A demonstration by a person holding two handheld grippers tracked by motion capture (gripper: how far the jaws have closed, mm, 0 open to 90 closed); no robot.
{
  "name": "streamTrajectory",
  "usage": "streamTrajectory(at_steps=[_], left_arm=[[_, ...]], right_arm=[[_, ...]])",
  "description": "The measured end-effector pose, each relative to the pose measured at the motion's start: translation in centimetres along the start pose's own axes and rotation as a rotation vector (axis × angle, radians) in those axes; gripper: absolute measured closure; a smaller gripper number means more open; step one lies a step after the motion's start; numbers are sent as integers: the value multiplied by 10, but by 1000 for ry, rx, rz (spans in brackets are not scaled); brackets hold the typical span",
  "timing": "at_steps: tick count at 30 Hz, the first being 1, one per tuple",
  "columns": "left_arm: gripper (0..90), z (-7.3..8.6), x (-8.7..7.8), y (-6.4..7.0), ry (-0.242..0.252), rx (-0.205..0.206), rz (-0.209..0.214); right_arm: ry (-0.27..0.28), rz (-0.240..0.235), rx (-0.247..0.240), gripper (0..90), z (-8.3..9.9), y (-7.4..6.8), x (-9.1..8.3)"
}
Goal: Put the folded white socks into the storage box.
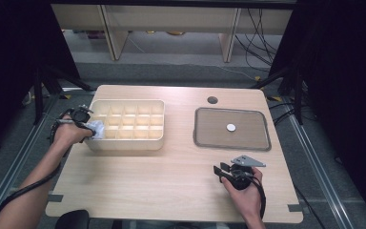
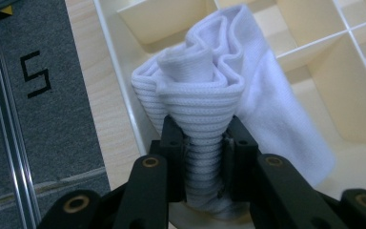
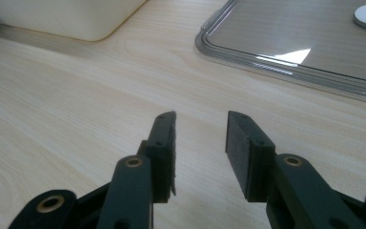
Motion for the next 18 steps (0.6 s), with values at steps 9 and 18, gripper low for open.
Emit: streamTrajectory(at_steps=[9,18], left_arm=[[741,3,4,4,-31,-32,-1],[742,3,6,4,-47,-32,5]], right_arm=[[-15,5,-1,641,0,0,-1],[-15,4,-3,641,0,0,-1]])
Point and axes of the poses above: each handheld gripper's, and its own axes: x roughly forward along the jaws, z roughly out of its underside, y roughly to its right, the point moved 3 cm from there along x, roughly forward along the jaws, and after that the axes turned 5 degrees about -x, right-handed, at the moved point
